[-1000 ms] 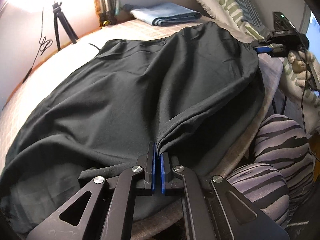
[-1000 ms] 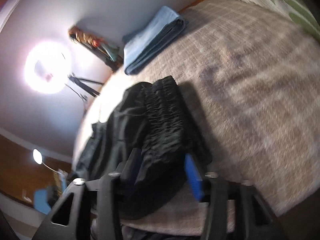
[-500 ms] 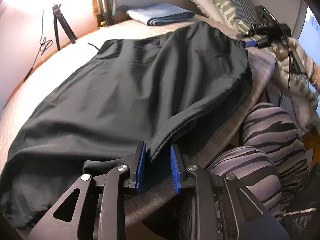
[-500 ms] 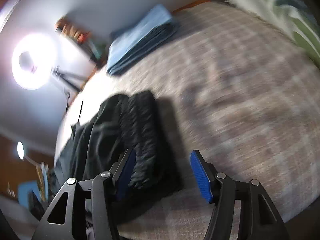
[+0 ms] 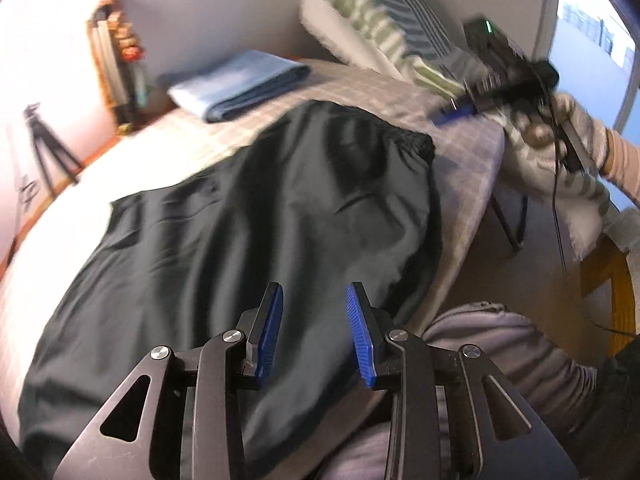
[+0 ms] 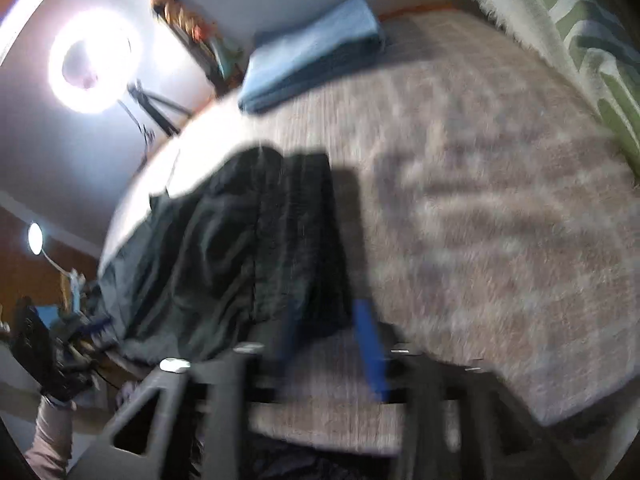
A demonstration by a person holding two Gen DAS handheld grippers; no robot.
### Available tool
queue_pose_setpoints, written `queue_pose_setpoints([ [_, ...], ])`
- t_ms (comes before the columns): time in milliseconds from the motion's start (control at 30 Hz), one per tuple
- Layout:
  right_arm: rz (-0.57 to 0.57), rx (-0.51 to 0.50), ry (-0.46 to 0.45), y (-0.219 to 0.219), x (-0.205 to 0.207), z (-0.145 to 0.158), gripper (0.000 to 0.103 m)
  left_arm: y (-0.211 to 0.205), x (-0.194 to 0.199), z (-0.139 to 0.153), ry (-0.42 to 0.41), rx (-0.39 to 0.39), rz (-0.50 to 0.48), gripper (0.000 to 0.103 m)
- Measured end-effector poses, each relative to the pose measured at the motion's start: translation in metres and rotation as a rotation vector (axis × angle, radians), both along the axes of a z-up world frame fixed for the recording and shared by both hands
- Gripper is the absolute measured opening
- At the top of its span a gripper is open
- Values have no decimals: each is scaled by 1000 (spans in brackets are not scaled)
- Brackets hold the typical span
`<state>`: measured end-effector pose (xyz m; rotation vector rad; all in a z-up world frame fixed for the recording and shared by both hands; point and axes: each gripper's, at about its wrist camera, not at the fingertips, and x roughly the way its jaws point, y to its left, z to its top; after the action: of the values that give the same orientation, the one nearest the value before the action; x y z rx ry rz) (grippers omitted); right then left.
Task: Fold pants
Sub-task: 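Open the left gripper to release the trouser leg onto the fold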
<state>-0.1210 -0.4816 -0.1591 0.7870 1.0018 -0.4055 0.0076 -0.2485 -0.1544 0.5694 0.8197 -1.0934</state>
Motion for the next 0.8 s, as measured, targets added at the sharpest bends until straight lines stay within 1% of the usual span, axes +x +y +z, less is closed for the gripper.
queue_pose_setpoints([
  [33,5,-7,-29,-5,0,4,58,-8,0,-5,-1,16,-9,32],
  [67,12,-8,-44,-7,4,5,65,-14,2,-10,6,25,-17,32],
  [200,63,-28,-110,-30,36,-7,72,-28,10,-23,32,46,-16,32],
  [267,98,-29,-144,-43,53,-16,82,-30,14,-28,42,55,-7,32],
  [300,99,-26,-154,-48,57,-19,84,-29,16,-30,46,59,-1,32],
  [400,95,28,-192,-66,74,-37,84,-27,20,-36,61,66,10,32],
  [467,107,32,-177,-70,85,-48,84,-25,22,-40,65,77,14,32],
  [500,122,35,-168,-70,89,-55,85,-26,23,-41,65,83,17,32],
  [567,160,15,-199,-65,91,-55,87,-26,24,-44,69,86,15,32],
  [600,192,41,-211,-61,93,-57,86,-25,24,-45,69,84,14,32],
  [667,246,74,-239,-53,94,-58,82,-25,23,-45,65,81,8,32],
  [700,272,81,-238,-48,95,-58,81,-25,23,-45,64,80,6,32],
  [733,284,67,-226,-45,96,-58,76,-25,23,-45,65,79,7,32],
  [767,290,44,-211,-40,96,-58,64,-25,23,-45,65,77,8,32],
  [800,293,53,-204,-37,96,-58,59,-26,22,-45,63,77,8,32],
])
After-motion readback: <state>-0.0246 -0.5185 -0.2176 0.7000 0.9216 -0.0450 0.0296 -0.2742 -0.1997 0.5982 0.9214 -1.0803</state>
